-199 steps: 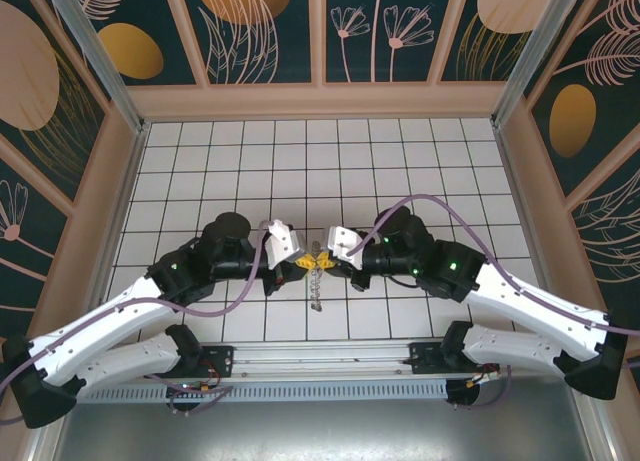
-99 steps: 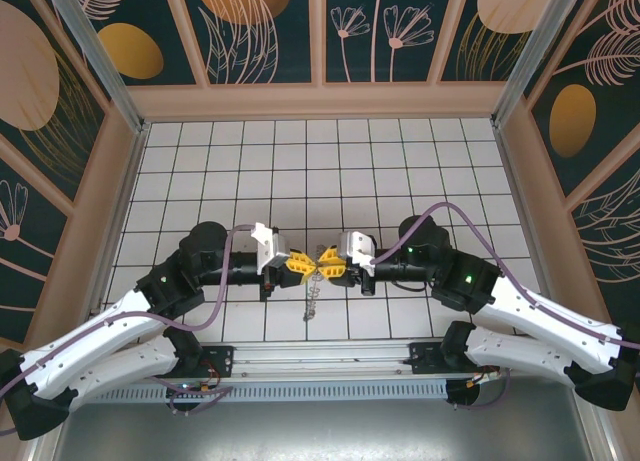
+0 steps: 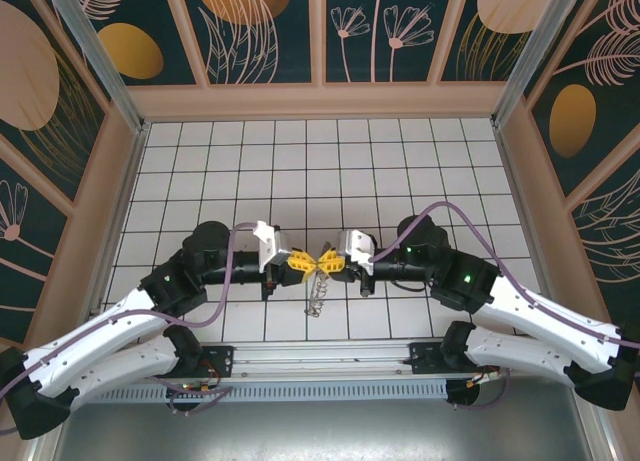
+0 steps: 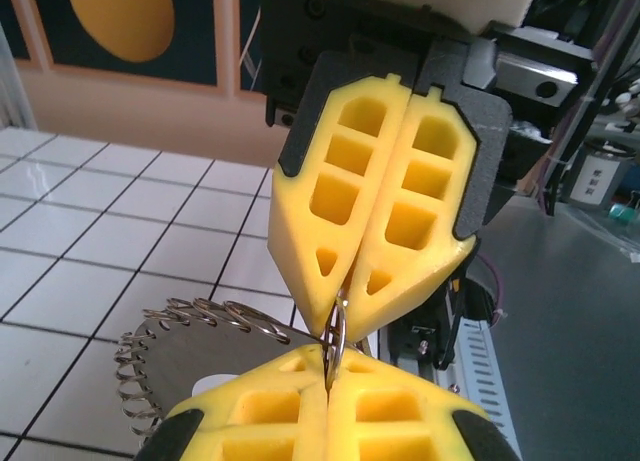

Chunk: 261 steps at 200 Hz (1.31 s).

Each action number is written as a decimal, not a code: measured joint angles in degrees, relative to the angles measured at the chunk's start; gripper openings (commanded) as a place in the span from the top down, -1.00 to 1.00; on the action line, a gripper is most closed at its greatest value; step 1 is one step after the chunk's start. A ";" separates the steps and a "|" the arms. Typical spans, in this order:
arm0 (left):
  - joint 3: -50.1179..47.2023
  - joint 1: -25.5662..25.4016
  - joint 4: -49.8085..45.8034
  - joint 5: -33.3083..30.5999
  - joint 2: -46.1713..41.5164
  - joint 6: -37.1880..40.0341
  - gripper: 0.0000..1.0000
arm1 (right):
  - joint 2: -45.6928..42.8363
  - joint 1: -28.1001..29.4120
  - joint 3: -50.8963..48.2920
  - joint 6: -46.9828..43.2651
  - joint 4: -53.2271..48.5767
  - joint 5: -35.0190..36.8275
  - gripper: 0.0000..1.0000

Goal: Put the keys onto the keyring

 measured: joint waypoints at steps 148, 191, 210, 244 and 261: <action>7.28 -0.09 -13.27 -6.14 6.36 5.99 1.00 | 8.17 -0.07 10.54 -4.76 -16.11 6.82 0.88; 5.29 -0.13 -8.37 -4.11 2.51 4.13 1.00 | 5.31 -0.07 7.85 -3.69 -9.77 3.69 0.51; 4.96 -0.13 -5.55 -2.62 2.01 3.37 1.00 | 3.48 -0.07 6.97 -2.78 -7.45 2.49 0.52; 3.10 -0.07 0.57 -0.48 1.46 1.33 1.00 | 1.77 -0.07 6.08 -1.92 -5.33 1.36 0.70; 0.90 0.00 4.35 0.68 0.61 -0.31 1.00 | 1.55 -0.07 5.66 -1.44 -4.72 0.74 0.80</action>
